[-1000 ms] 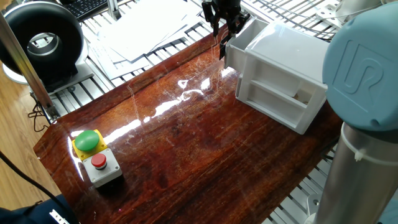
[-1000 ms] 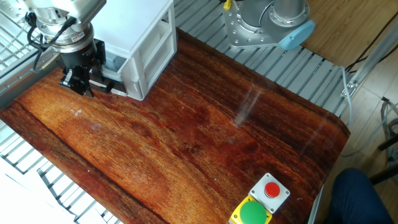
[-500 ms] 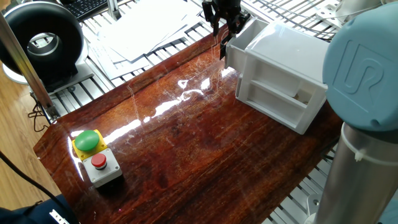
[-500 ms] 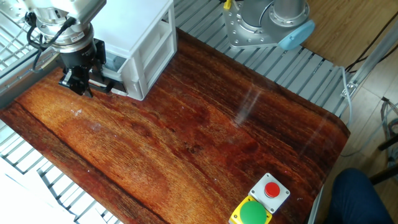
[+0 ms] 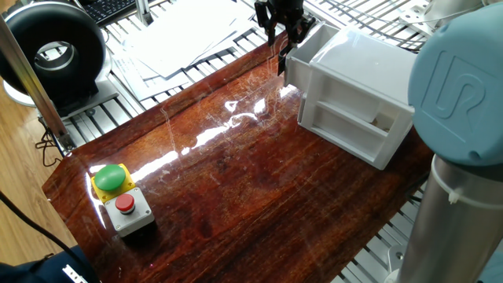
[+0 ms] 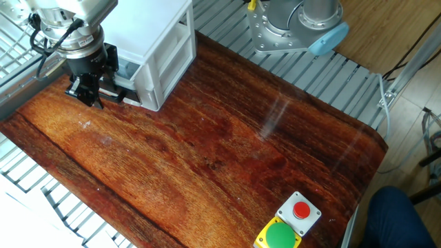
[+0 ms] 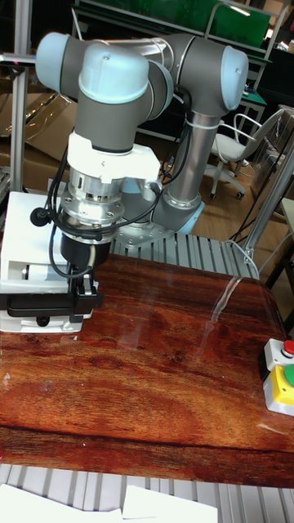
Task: Take something out of a drawer
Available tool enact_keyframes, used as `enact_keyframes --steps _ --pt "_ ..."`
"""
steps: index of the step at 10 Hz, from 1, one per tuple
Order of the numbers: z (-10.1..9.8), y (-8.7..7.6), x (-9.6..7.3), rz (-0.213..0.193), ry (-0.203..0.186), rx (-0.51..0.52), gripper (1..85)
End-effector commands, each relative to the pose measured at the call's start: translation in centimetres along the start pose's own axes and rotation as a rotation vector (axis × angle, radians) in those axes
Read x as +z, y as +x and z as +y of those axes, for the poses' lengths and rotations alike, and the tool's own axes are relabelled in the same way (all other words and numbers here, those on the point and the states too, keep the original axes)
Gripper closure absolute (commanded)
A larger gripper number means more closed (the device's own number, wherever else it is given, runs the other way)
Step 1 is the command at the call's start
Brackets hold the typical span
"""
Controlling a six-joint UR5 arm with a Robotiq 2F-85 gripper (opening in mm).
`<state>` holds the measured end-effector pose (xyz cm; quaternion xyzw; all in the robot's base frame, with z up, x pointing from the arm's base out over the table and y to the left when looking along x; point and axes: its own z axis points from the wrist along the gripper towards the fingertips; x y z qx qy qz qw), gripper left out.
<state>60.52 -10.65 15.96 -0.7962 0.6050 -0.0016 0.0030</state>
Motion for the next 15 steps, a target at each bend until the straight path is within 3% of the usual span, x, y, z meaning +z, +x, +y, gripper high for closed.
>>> enact_keyframes --steps 1,5,8,15 --pt "-0.14 -0.89 -0.14 -0.037 0.007 0.001 36.3" --pt "0.60 -0.31 -0.13 -0.015 -0.022 0.005 35.7" --pt "0.26 -0.51 -0.12 -0.022 -0.009 0.034 35.7" --pt "-0.37 -0.70 -0.13 -0.029 0.016 -0.027 36.3"
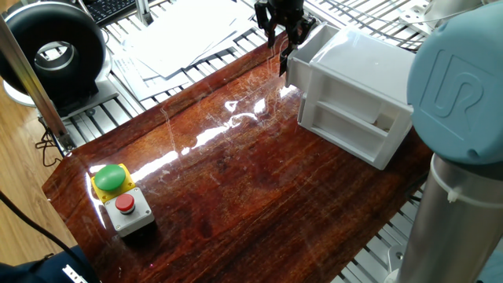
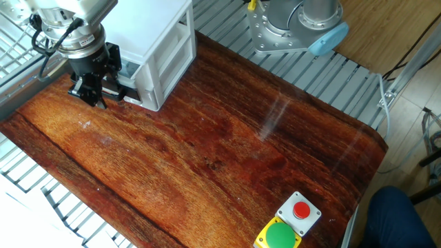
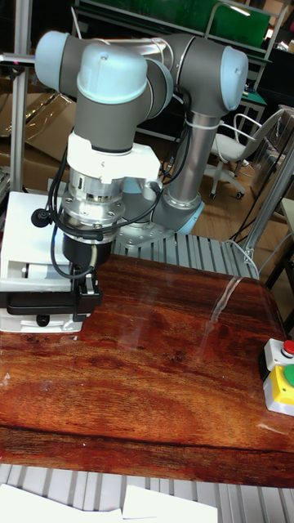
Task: Take something out of a drawer
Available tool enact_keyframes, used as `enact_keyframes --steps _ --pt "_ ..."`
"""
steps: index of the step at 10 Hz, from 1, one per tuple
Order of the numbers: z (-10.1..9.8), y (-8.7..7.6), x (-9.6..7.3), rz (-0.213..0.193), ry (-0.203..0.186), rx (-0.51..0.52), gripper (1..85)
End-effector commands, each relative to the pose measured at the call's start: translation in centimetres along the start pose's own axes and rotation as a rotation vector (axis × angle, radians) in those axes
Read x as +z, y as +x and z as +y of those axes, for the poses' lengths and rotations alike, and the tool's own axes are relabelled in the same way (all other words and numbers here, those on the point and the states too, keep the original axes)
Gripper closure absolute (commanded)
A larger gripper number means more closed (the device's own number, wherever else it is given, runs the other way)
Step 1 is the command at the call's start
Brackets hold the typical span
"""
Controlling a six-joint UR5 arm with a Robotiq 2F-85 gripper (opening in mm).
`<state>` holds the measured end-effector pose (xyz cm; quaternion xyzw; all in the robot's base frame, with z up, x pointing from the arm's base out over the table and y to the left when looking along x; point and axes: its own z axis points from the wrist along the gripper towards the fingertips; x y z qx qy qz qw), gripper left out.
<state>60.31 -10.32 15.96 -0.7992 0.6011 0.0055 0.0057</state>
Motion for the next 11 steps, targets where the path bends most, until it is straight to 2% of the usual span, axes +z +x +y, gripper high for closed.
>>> enact_keyframes --steps 1,5,11 --pt "-0.7 -0.3 -0.1 -0.012 0.028 -0.023 36.3" --pt "-1.7 0.0 0.6 -0.011 0.057 -0.047 37.0" --pt "-3.2 -0.2 0.4 -0.015 0.059 -0.033 38.3"
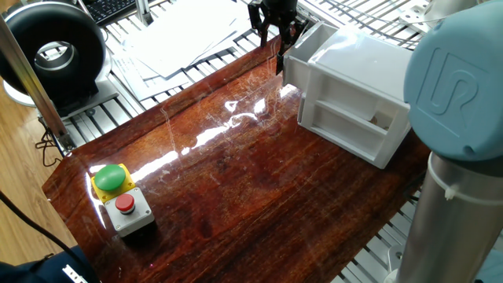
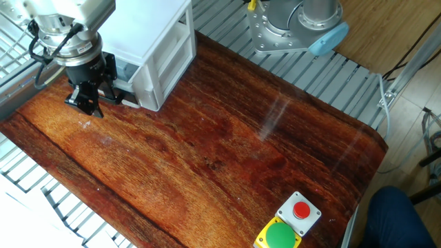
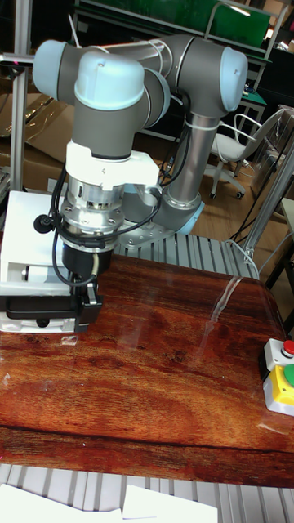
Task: Take something out of a drawer
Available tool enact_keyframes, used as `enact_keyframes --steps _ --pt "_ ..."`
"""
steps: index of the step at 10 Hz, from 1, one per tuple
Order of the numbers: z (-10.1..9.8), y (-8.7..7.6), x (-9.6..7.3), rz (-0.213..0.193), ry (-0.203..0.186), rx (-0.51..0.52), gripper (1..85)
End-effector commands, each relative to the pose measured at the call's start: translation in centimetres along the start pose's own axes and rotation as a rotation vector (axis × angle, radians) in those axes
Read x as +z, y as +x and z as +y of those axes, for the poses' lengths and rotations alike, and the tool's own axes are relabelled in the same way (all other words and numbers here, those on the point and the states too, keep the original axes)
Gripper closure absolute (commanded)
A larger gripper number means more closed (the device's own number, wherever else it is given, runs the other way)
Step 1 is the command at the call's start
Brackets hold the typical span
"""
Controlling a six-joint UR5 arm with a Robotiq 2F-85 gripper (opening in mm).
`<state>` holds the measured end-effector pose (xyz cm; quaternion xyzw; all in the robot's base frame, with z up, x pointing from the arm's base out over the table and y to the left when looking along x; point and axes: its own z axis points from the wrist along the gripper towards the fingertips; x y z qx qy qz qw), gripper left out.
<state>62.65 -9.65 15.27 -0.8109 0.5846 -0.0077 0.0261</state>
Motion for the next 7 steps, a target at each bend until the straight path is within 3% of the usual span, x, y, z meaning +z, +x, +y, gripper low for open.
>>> enact_keyframes --steps 1,4,7 --pt "-1.1 -0.2 -0.3 -0.008 0.012 0.006 38.3" --pt "-3.0 0.1 -0.8 0.021 0.014 -0.017 38.3" --pt "-4.4 -0.6 -1.0 0.016 0.010 0.000 38.3"
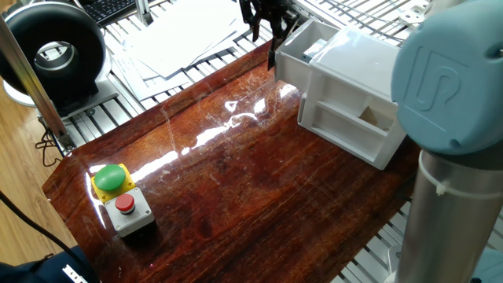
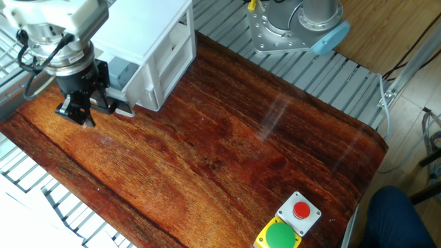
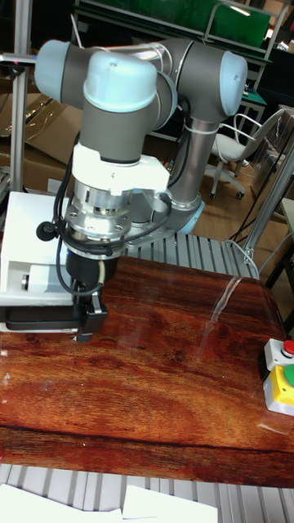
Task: Take something out of a drawer
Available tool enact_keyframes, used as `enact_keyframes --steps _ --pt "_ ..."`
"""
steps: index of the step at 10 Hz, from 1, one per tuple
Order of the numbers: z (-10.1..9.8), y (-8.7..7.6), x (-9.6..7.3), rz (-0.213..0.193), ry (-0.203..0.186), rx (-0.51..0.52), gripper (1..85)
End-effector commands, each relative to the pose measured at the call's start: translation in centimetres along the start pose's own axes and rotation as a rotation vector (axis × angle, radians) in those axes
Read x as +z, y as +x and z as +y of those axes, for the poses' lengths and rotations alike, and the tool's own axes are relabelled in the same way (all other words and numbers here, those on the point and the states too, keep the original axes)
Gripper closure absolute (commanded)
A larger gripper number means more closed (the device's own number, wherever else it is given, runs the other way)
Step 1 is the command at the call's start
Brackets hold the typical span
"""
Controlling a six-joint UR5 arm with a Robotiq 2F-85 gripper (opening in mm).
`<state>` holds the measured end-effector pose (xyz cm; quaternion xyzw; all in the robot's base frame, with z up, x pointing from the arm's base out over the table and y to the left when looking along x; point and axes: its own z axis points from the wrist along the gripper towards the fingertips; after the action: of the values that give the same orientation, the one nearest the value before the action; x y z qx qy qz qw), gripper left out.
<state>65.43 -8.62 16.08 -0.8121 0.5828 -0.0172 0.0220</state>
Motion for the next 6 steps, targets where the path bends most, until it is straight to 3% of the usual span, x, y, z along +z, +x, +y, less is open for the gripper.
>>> enact_keyframes --steps 1,6 --pt "-1.6 -0.5 -0.4 -0.004 0.006 0.008 38.3" --pt "-1.0 -0.2 -1.3 0.014 -0.013 -0.016 38.3"
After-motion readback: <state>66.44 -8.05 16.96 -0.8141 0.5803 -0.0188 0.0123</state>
